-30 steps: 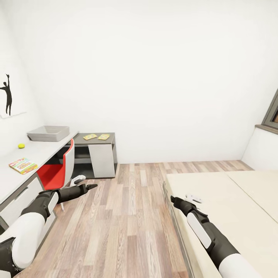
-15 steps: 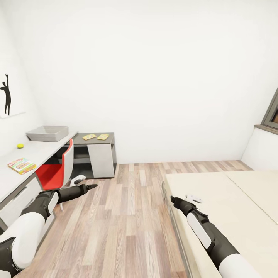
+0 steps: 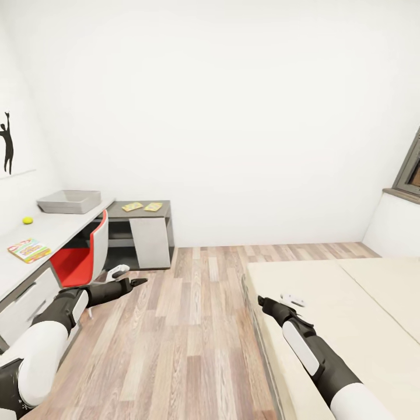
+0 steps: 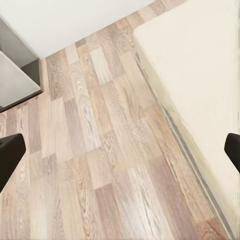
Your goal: Put all the toys in the child's room - the three board games (two on the bed and one on the table), the two jigsaw puzzles on the table, and the tennis ball on the table - inside the toy box on the table in the child's room.
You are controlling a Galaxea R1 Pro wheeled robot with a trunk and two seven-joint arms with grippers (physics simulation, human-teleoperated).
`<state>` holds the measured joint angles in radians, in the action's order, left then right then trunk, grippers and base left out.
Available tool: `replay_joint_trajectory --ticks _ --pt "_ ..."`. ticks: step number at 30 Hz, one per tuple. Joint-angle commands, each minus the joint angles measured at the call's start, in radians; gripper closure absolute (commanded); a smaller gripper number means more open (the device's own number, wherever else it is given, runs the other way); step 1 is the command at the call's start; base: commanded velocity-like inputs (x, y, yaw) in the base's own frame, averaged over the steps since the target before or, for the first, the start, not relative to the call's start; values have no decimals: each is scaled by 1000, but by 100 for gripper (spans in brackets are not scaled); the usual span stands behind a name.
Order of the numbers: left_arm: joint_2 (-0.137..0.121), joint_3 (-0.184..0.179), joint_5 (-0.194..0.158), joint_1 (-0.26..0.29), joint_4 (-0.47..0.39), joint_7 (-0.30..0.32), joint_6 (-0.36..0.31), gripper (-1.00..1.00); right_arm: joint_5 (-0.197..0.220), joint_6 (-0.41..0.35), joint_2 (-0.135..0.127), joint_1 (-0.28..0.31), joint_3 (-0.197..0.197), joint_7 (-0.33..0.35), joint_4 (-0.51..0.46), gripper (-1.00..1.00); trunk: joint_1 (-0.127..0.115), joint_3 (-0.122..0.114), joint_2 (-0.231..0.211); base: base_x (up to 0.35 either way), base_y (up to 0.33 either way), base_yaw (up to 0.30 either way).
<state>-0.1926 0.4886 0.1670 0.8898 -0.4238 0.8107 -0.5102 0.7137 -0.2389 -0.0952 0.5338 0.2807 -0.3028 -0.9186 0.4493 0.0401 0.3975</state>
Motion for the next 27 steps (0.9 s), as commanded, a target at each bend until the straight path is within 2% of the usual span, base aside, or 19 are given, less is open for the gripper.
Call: replay_joint_trajectory --ticks 1,27 --pt "1 8 10 1 -1 7 -7 -100 7 -2 -1 1 5 -9 -2 -100 1 2 2 0 -204 0" --pt "2 8 9 1 -1 7 -7 -100 7 -2 -1 1 5 -9 -2 -100 1 2 2 0 -38 0"
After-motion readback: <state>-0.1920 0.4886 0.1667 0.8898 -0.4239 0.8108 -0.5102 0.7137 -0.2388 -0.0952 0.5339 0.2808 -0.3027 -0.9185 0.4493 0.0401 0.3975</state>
